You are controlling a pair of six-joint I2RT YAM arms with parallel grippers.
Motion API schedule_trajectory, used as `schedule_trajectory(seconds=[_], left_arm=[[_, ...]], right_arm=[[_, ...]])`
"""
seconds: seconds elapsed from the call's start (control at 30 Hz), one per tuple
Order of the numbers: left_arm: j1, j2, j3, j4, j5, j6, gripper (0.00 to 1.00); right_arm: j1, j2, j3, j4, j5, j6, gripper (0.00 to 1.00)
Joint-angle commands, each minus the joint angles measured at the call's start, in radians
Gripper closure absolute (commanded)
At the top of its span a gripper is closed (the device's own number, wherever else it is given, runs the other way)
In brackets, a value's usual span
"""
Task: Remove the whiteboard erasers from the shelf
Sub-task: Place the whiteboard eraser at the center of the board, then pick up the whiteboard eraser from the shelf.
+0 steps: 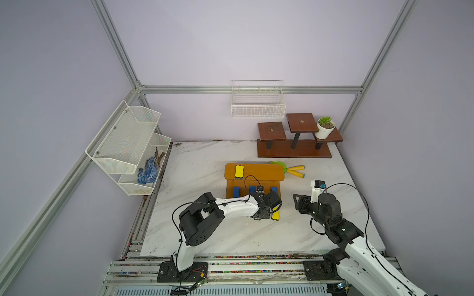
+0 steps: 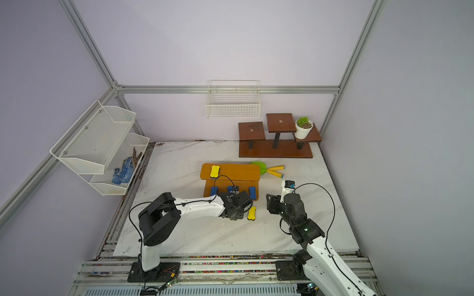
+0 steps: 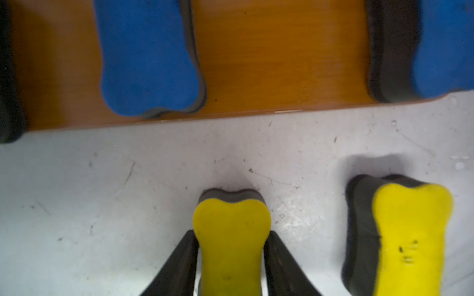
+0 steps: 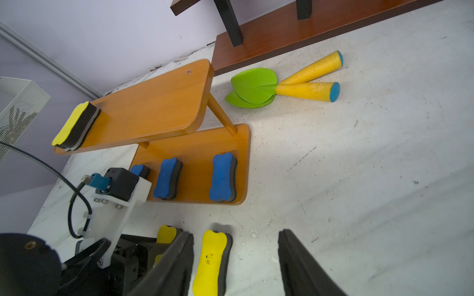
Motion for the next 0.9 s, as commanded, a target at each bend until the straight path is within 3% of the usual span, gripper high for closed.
schedule_trajectory(seconds=[0.0,0.1,0.23,0.4,0.6,0.87], left_arm=[[-0.004,-0.053,0.024,-0.035,-0.018,0.005,0.33],[-0.009,-0.115,0.030,-0.066,-0.018,0.007,0.16],[-0.022,-0.197,0.113,-0.181,-0.034,0.038,0.16],[-0.013,-0.267,0.278,-0.346,-0.094,0.137,0.23],[0.125,-0.234,0.510,-0.516,-0.129,0.255,0.24],[0.369,-0.083,0.673,-0.578,-0.073,0.375,0.24]], right_arm=[[-0.004,-0.004,-0.008,0.022,0.010,-0.011,0.42],[-0.004,0.006,-0.004,0.033,-0.002,-0.010,0.42],[-0.003,0.018,0.005,0.041,-0.022,-0.012,0.42],[-0.002,0.028,0.003,0.065,-0.056,0.004,0.42],[-0.001,0.097,0.013,0.112,-0.090,0.012,0.42],[0.004,0.262,0.109,0.142,-0.072,-0.043,0.42]])
